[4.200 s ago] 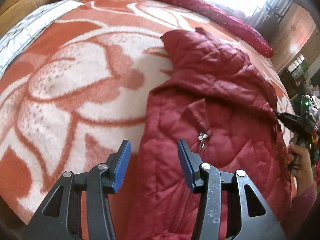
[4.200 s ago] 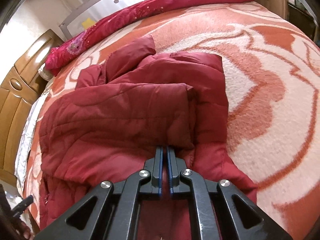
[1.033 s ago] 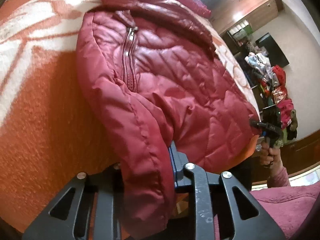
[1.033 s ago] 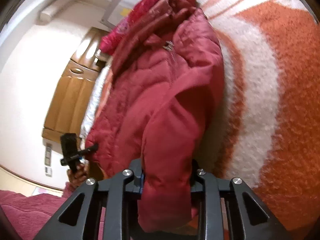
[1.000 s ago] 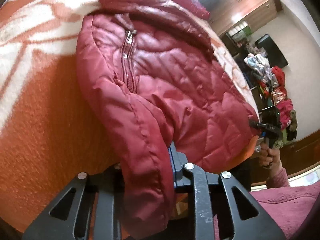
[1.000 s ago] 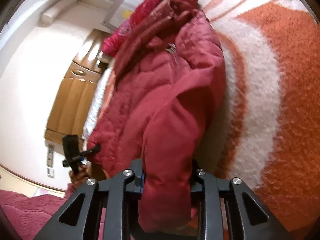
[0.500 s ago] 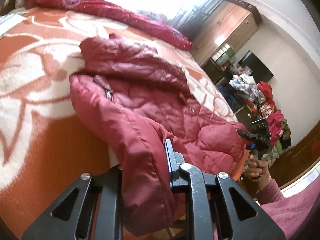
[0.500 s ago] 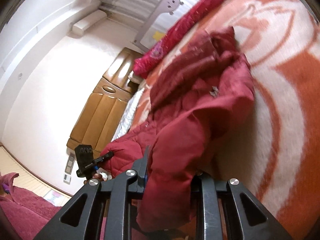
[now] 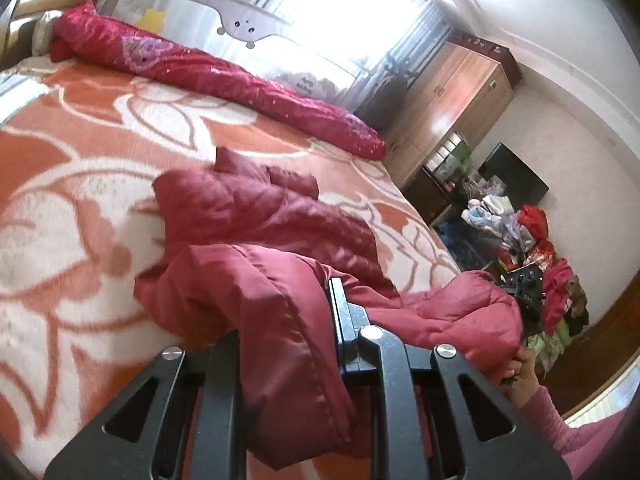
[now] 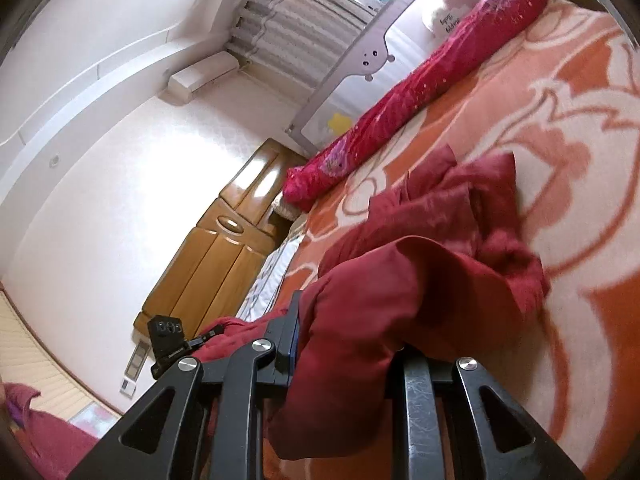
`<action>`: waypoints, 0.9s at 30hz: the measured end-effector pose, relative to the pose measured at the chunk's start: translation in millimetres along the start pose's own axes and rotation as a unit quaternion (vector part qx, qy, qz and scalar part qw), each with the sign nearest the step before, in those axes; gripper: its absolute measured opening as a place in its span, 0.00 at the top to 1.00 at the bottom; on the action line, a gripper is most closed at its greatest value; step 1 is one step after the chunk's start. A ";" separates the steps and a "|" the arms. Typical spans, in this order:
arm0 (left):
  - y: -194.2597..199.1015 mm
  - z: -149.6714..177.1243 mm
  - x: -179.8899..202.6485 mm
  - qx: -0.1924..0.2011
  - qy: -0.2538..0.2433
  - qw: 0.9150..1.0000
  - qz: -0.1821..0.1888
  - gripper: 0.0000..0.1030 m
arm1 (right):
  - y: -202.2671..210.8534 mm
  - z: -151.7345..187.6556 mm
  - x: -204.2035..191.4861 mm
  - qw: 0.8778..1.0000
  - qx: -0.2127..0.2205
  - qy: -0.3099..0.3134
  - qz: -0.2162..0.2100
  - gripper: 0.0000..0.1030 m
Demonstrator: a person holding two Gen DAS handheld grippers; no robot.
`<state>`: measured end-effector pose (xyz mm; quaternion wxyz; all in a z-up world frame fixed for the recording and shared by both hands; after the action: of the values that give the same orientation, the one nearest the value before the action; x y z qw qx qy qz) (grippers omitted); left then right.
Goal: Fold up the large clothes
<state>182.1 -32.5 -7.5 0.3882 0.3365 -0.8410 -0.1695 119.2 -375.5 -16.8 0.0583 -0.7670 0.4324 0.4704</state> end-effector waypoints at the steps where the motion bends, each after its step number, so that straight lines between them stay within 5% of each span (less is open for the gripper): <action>1: -4.5 -8.6 -1.2 0.002 0.000 1.000 -0.002 0.85 | -3.8 -9.4 0.9 1.000 0.004 0.002 0.004 0.80; 17: -119.1 -121.2 -72.0 -0.003 0.050 0.996 -0.070 0.84 | -98.6 -131.7 87.6 0.990 0.052 -0.052 0.121 0.80; 27: -202.9 -132.9 -132.2 -0.042 0.099 0.988 -0.108 0.82 | -150.8 -150.3 168.2 0.976 0.051 -0.109 0.183 0.80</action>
<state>434.6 -88.7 -104.4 0.4628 0.4242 -0.7492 -0.2112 359.3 -459.1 -111.8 0.0574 -0.6151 0.5800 0.5311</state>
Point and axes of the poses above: each gripper's, at about its wrist camera, not at the fingertips, and y roughly against the way its jaws point, x to its right, z to its underside, the point moved 10 cm from there along -y, roughly the way its jaws point, and after that the axes turned 3 degrees about -x, right-handed, at the moved point
